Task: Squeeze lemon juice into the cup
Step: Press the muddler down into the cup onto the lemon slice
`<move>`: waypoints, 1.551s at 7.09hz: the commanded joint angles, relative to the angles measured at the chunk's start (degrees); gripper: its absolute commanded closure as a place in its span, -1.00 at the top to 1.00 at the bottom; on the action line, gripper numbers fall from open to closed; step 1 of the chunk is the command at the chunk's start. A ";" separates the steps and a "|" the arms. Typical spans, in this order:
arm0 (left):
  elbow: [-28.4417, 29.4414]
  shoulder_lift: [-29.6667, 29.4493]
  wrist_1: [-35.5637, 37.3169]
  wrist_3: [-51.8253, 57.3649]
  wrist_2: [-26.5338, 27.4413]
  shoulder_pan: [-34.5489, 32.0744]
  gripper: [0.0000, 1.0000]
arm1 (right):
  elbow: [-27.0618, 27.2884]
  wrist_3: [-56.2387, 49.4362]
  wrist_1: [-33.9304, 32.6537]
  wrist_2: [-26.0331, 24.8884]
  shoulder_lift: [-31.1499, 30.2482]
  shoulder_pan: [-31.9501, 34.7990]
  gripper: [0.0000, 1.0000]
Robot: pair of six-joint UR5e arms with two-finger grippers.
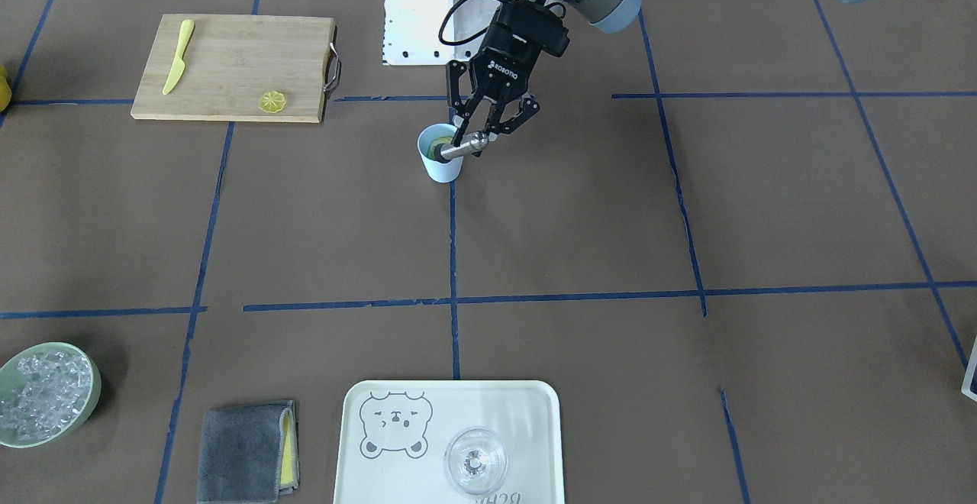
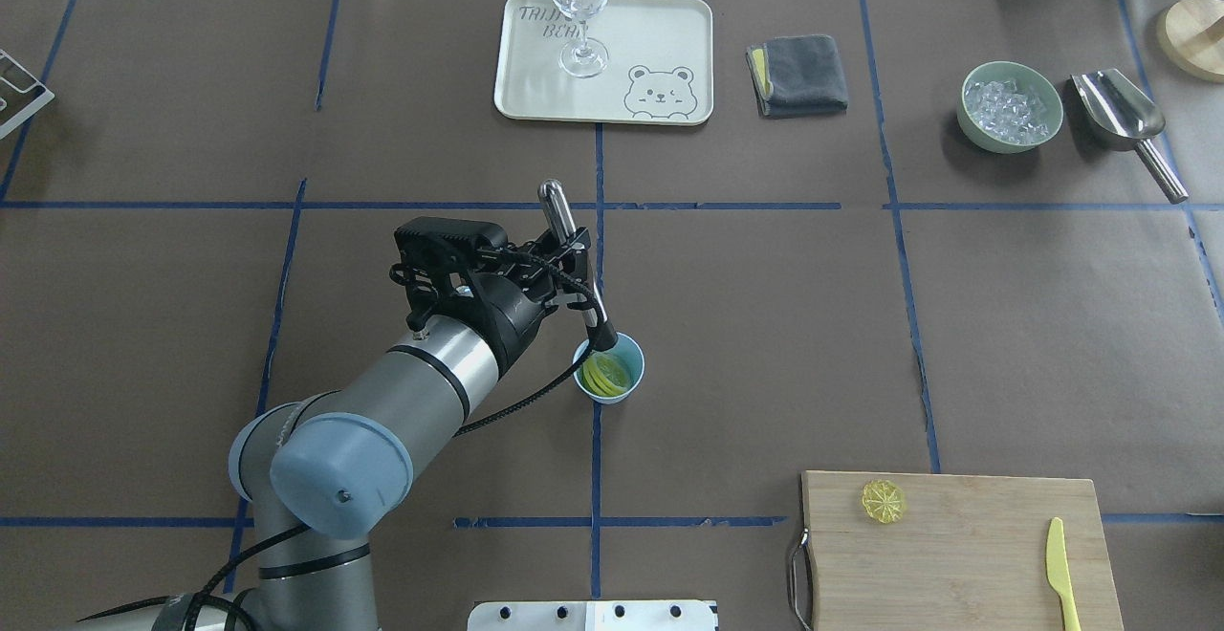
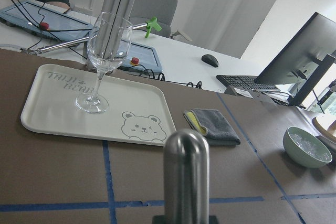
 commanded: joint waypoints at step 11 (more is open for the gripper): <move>-0.54 0.20 0.12 0.09 -1.64 0.47 -1.00 | 0.09 0.00 0.00 0.08 0.00 0.18 1.00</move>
